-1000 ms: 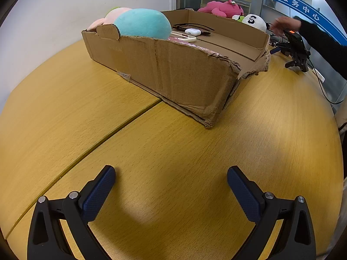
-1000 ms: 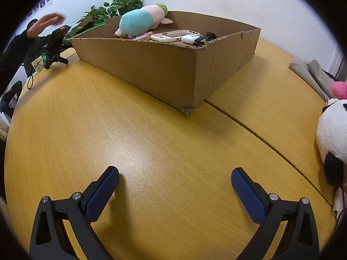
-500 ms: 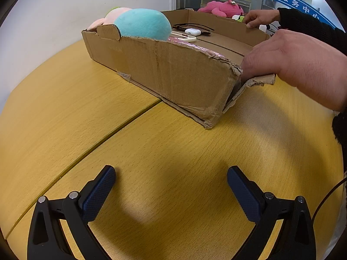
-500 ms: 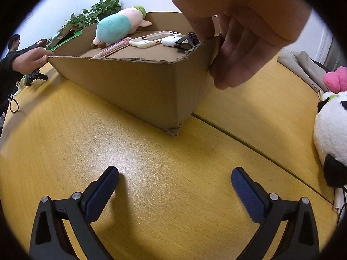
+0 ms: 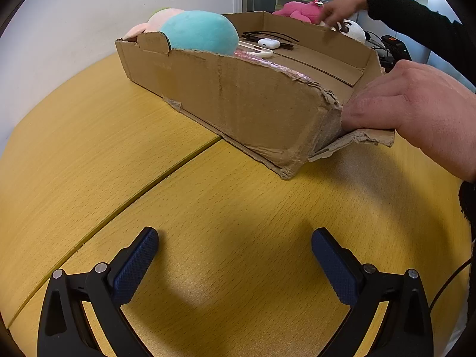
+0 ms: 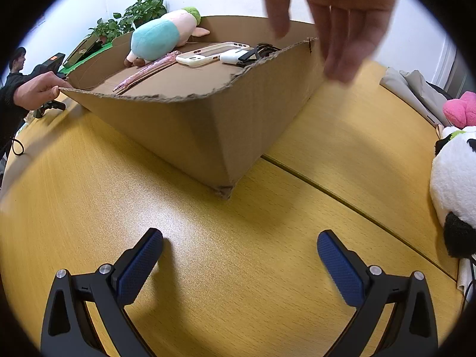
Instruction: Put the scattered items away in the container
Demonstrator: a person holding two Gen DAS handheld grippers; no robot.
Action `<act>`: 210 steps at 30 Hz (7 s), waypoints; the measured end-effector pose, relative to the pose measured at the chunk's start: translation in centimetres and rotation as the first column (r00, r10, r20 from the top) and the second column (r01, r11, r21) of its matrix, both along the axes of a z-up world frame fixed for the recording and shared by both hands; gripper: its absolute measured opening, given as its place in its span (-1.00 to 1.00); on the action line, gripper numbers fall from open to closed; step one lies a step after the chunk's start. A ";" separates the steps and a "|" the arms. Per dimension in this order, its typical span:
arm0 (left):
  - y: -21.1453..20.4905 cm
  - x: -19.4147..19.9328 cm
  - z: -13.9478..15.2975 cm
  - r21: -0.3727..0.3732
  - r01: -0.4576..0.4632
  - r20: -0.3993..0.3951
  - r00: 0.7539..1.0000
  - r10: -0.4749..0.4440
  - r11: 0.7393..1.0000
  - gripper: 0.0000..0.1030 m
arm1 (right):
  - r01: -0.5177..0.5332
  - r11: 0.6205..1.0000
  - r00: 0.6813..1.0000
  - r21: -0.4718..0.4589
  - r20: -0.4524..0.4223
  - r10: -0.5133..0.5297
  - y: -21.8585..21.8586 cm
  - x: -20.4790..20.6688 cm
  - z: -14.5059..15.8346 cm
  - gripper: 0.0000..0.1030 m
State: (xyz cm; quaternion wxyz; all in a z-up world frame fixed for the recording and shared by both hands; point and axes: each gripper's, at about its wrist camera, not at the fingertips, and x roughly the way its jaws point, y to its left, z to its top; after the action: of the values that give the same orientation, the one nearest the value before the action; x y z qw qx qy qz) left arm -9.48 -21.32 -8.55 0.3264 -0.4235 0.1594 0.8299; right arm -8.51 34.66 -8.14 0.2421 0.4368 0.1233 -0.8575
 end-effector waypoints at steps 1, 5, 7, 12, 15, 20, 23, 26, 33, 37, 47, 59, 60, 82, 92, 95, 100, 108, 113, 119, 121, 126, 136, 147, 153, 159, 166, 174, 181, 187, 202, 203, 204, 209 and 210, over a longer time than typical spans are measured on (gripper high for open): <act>0.0 0.0 0.0 0.000 0.000 0.000 1.000 0.000 1.000 1.00 | 0.000 1.000 1.000 0.000 0.000 0.000 -0.1 0.0 0.0 1.00; 0.0 0.0 0.0 0.000 0.000 0.000 1.000 0.000 1.000 1.00 | 0.001 1.000 1.000 0.000 0.000 -0.001 -0.1 0.0 0.0 1.00; 0.0 0.0 0.0 0.000 0.000 0.000 1.000 0.000 1.000 1.00 | 0.001 1.000 1.000 0.001 0.000 -0.001 -0.1 0.0 0.0 1.00; 0.0 0.0 0.0 0.000 0.000 0.000 1.000 0.000 1.000 1.00 | 0.001 1.000 1.000 0.001 0.000 -0.001 -0.2 0.0 0.0 1.00; 0.0 0.0 0.0 0.000 0.000 0.000 1.000 0.000 1.000 1.00 | 0.001 1.000 1.000 0.001 0.000 -0.001 -0.1 0.1 0.0 1.00; 0.0 0.0 0.0 0.000 0.001 -0.001 1.000 -0.001 1.000 1.00 | 0.002 1.000 1.000 0.002 0.000 -0.002 -0.2 0.0 0.0 1.00; 0.0 0.0 0.1 0.000 0.001 -0.001 1.000 -0.001 1.000 1.00 | 0.002 1.000 1.000 0.002 0.000 -0.002 -0.2 0.1 0.0 1.00; 0.0 0.0 0.1 0.000 0.001 -0.001 1.000 -0.001 1.000 1.00 | 0.002 1.000 1.000 0.002 0.000 -0.002 -0.2 0.1 0.0 1.00; 0.0 0.0 0.1 0.000 0.001 -0.001 1.000 -0.001 1.000 1.00 | 0.003 1.000 1.000 0.002 0.000 -0.003 -0.2 0.1 0.0 1.00; -0.2 0.3 0.2 0.001 0.001 0.000 1.000 -0.001 1.000 1.00 | 0.004 1.000 1.000 0.002 0.000 -0.004 -0.2 0.2 0.0 1.00; -0.5 0.3 0.5 0.001 0.001 -0.001 1.000 -0.001 1.000 1.00 | 0.004 1.000 1.000 0.002 0.000 -0.004 0.3 0.4 0.2 1.00; -0.5 0.3 0.6 0.001 0.002 -0.001 1.000 -0.002 1.000 1.00 | 0.005 1.000 1.000 0.003 0.000 -0.005 0.2 0.4 0.2 1.00; -0.5 0.3 0.6 0.001 0.002 -0.001 1.000 -0.002 1.000 1.00 | 0.005 1.000 1.000 0.003 0.000 -0.005 0.3 0.4 0.2 1.00; -0.6 0.3 0.9 0.001 0.003 -0.001 1.000 -0.003 1.000 1.00 | 0.003 1.000 1.000 0.006 -0.002 -0.003 -0.8 0.1 0.1 1.00; -0.6 0.3 0.9 0.001 0.003 -0.001 1.000 -0.003 1.000 1.00 | 0.004 1.000 1.000 0.006 -0.002 -0.004 -0.8 0.2 0.1 1.00; -0.7 0.4 1.1 0.001 0.003 -0.001 1.000 -0.003 1.000 1.00 | 0.004 1.000 1.000 0.006 -0.001 -0.004 -0.7 -0.1 0.1 1.00; -0.8 0.4 1.2 0.001 0.003 -0.002 1.000 -0.003 1.000 1.00 | 0.004 1.000 1.000 0.006 -0.001 -0.004 -0.6 -0.1 0.1 1.00; -0.9 0.5 1.6 0.001 0.004 -0.001 1.000 -0.004 1.000 1.00 | 0.004 1.000 1.000 0.006 -0.002 -0.004 -0.6 -0.1 0.0 1.00; -1.0 0.5 1.7 0.001 0.004 -0.001 1.000 -0.004 1.000 1.00 | 0.003 1.000 1.000 0.007 -0.003 -0.003 -0.7 0.2 0.0 1.00; -1.2 0.7 2.3 0.001 0.004 -0.001 1.000 -0.004 1.000 1.00 | 0.003 1.000 1.000 0.006 -0.003 -0.003 -0.6 0.0 0.0 1.00; -1.3 0.7 2.3 0.001 0.004 -0.001 1.000 -0.004 1.000 1.00 | 0.003 1.000 1.000 0.007 -0.002 -0.003 -0.6 -0.1 0.0 1.00; -1.4 0.7 2.5 0.001 0.004 -0.001 1.000 -0.004 1.000 1.00 | 0.003 1.000 1.000 0.007 -0.003 -0.003 -0.6 0.0 0.0 1.00; -1.3 0.7 2.5 0.001 0.004 -0.001 1.000 -0.004 1.000 1.00 | 0.004 1.000 1.000 0.007 -0.003 -0.004 -0.5 0.0 0.0 1.00; -0.7 0.7 2.1 0.002 0.005 0.000 1.000 -0.005 1.000 1.00 | 0.004 1.000 1.000 0.007 -0.003 -0.004 -0.5 0.0 0.0 1.00; -0.5 0.6 2.0 0.001 -0.012 -0.001 1.000 0.012 1.000 1.00 | 0.004 1.000 1.000 0.007 -0.003 -0.004 -0.4 -0.1 -0.1 1.00; 1.4 2.5 1.0 0.001 -0.145 -0.004 0.989 0.145 0.989 1.00 | 0.004 1.000 1.000 0.007 -0.003 -0.004 -0.3 -0.1 -0.1 1.00; 2.5 5.1 0.8 0.003 -0.297 -0.004 0.955 0.297 0.955 1.00 | 0.033 0.999 0.999 0.007 -0.003 -0.033 -0.5 -0.1 -0.1 1.00; 3.5 6.3 0.9 0.006 -0.458 -0.002 0.889 0.458 0.889 1.00 | 0.209 0.978 0.978 0.005 -0.004 -0.209 -1.2 -0.6 -0.1 1.00; 4.2 6.9 1.1 -0.003 -0.527 0.003 0.850 0.527 0.850 1.00 | 0.394 0.919 0.919 0.007 -0.005 -0.394 -2.3 -0.2 -0.3 1.00; 3.9 8.0 2.1 0.091 -0.601 0.095 0.799 0.593 0.794 1.00 | 0.558 0.830 0.830 -0.001 -0.003 -0.558 -5.0 3.4 -0.3 1.00; 6.2 11.5 9.1 0.299 -0.744 -0.004 0.625 0.781 0.597 1.00 | 0.264 0.936 0.950 -0.235 -0.104 -0.294 -21.1 8.8 5.6 0.99; 6.2 11.4 8.9 0.302 -0.753 0.023 0.619 0.785 0.585 1.00 | 0.234 0.943 0.956 -0.236 -0.120 -0.268 -22.3 9.1 5.8 0.99; 6.4 11.4 8.6 0.295 -0.761 0.031 0.611 0.791 0.577 1.00 | 0.213 0.948 0.960 -0.238 -0.129 -0.248 -23.3 9.4 5.8 0.99; 8.2 11.6 8.7 0.275 -0.777 0.032 0.596 0.803 0.566 1.00 | 0.177 0.957 0.975 -0.229 -0.092 -0.202 -26.3 10.0 4.4 0.99; 8.3 11.6 8.6 0.268 -0.780 0.027 0.594 0.804 0.566 1.00 | 0.170 0.960 0.978 -0.221 -0.086 -0.192 -26.8 10.0 4.1 0.99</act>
State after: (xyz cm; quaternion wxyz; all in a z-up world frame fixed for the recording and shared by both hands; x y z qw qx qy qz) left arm 2.12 -12.99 0.09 -0.0377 -0.3638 -0.1382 0.9204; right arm 1.48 7.86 -4.01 0.2009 0.3717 0.0034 -0.9063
